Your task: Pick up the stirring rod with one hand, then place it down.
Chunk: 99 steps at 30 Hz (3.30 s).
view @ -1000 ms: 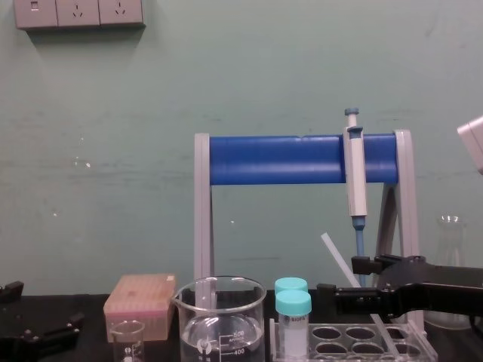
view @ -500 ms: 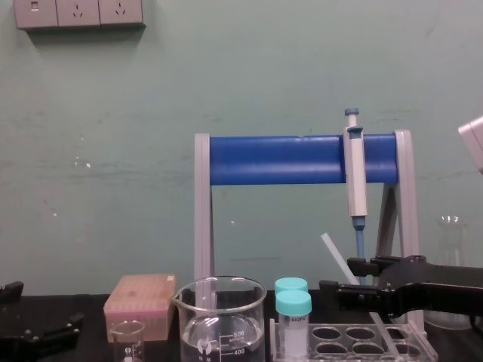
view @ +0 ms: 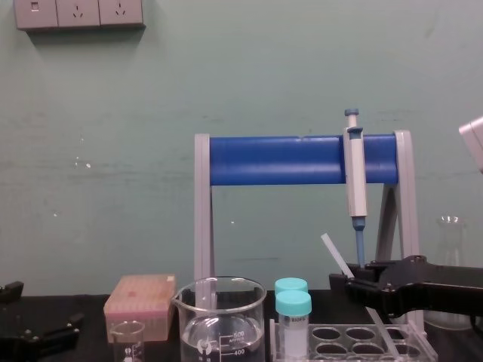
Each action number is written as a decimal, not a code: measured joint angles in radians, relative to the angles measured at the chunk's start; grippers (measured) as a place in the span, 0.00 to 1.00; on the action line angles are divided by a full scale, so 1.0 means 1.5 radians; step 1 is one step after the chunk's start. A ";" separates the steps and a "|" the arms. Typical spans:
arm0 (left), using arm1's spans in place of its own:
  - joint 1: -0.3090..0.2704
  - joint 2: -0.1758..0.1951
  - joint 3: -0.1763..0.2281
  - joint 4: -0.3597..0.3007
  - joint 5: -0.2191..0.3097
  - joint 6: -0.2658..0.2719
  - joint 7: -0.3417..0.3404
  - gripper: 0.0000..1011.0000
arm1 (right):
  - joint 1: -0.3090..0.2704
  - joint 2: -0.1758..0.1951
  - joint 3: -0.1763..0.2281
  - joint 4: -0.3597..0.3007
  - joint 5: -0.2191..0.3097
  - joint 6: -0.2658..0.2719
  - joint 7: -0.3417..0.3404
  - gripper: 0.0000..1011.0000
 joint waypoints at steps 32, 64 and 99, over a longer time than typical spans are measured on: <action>0.000 0.000 0.000 0.000 0.000 0.000 0.000 0.99 | -0.010 0.001 0.030 -0.036 -0.005 -0.035 -0.014 0.07; 0.000 0.000 0.000 0.000 0.000 0.000 0.000 0.99 | -0.060 -0.057 0.154 -0.032 0.041 -0.237 -0.010 0.07; 0.000 0.000 0.000 0.000 0.000 0.000 0.000 0.99 | -0.061 -0.058 0.156 -0.030 0.038 -0.231 -0.013 0.07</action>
